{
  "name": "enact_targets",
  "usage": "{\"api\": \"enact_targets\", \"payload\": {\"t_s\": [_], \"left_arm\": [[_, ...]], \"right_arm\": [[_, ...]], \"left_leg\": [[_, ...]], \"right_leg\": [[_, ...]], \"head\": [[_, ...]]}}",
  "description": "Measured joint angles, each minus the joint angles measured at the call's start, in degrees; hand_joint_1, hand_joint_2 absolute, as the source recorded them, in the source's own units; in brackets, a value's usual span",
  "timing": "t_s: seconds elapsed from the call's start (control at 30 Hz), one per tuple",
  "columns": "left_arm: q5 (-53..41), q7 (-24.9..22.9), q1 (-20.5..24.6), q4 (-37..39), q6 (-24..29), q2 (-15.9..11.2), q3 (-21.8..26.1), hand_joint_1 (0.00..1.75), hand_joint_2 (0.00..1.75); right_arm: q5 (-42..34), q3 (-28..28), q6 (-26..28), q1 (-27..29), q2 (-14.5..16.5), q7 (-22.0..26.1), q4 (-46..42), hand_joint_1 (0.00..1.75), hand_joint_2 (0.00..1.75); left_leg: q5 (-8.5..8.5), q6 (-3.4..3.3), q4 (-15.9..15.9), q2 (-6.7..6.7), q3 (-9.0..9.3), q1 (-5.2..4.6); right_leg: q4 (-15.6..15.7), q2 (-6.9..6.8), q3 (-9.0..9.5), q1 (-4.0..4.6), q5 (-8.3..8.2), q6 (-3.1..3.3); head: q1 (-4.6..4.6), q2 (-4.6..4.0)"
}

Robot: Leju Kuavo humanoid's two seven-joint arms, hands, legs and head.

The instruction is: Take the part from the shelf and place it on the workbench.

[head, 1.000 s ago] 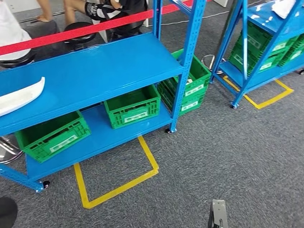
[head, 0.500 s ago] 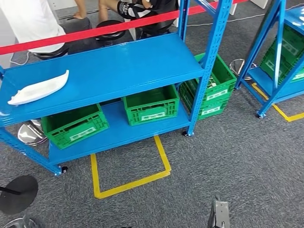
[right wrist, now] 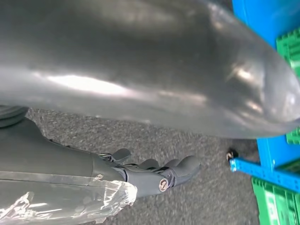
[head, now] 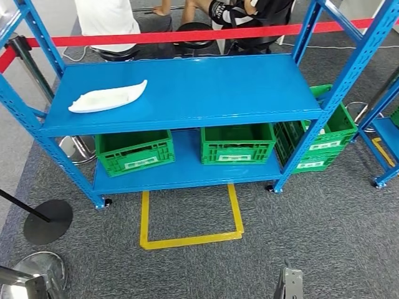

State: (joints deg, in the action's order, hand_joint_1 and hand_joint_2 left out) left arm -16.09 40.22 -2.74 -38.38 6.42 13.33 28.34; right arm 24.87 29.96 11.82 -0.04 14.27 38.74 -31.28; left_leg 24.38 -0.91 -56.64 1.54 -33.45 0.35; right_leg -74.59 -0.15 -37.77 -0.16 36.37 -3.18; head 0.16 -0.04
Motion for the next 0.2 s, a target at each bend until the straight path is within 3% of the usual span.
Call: {"api": "enact_targets", "payload": {"t_s": [0.03,0.07,0.13,0.2], "left_arm": [[-0.03,0.0,-0.12,0.0,0.01,0.02,-0.28,0.0,0.0],[-0.06,0.0,-0.2,0.0,0.0,0.03,-0.51,0.0,0.0],[-0.17,0.0,-0.27,0.0,-0.1,0.03,-0.8,0.0,0.0],[-0.32,0.0,-0.3,-0.01,-0.35,0.04,-0.9,0.0,0.0]], "right_arm": [[-0.13,-0.02,-0.02,0.11,-0.01,0.0,-0.04,0.0,0.0],[-0.24,-0.03,-0.03,0.11,-0.02,0.0,-0.08,0.0,0.0],[-0.4,-0.04,0.01,-0.03,-0.07,0.0,-0.09,0.0,0.0],[-0.56,-0.05,0.07,-0.17,-0.1,0.0,0.02,0.0,0.0]], "left_leg": [[0.02,0.01,-0.02,0.52,0.06,0.01],[0.06,0.08,-0.06,0.95,0.16,0.04],[0.26,0.49,-0.35,1.61,0.22,-0.02],[0.36,0.97,-0.67,1.9,0.03,-0.19]], "right_leg": [[0.59,0.07,-0.14,-0.02,-1.22,0.02],[3.32,0.1,0.74,-0.09,-3.38,0.04],[10.97,0.69,3.76,-0.36,-7.38,0.0],[14.95,1.41,5.47,-0.55,-8.65,0.19]], "head": [[0.01,0.0],[0.0,0.0],[0.07,0.0],[0.07,0.0]]}}
